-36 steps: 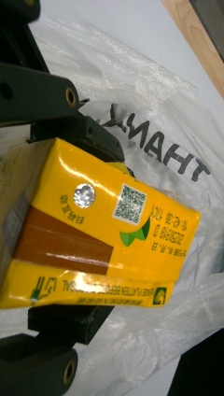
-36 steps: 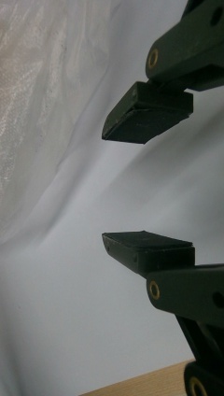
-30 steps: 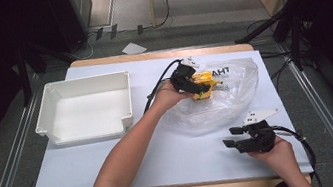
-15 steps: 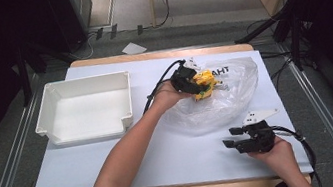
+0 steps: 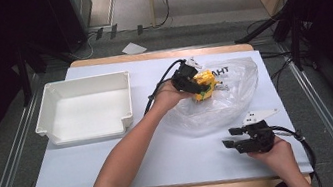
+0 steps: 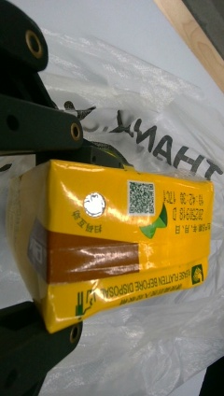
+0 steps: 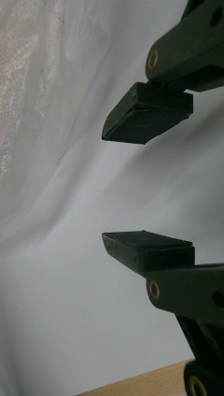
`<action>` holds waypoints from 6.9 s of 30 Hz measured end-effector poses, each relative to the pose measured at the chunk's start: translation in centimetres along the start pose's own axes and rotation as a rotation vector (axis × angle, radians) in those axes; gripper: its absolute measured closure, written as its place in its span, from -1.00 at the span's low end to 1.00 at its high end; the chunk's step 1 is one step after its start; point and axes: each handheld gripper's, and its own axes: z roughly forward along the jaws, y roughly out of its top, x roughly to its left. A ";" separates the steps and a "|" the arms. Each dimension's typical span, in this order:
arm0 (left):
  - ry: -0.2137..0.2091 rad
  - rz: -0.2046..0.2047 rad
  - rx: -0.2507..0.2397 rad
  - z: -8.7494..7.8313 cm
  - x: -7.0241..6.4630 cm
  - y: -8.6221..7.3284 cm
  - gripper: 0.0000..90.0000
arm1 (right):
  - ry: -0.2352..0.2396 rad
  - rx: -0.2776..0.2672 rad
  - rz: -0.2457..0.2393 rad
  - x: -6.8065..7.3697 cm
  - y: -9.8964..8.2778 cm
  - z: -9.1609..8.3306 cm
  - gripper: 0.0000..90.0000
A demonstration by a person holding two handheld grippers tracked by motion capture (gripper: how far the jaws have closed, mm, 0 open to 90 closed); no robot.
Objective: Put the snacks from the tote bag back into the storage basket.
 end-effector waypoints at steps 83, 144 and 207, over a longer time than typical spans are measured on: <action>0.000 -0.103 -0.065 -14.8 -2.4 -4.2 0.17 | 0.016 -0.012 -0.042 0.2 -0.1 0.4 0.00; 0.157 -0.207 -0.118 -22.0 1.4 -7.0 0.17 | 0.009 -0.030 -0.053 -0.3 0.2 0.8 0.01; 0.323 -0.359 -0.138 -25.9 7.0 -12.0 0.16 | 0.009 -0.027 -0.072 -0.5 0.3 1.2 0.01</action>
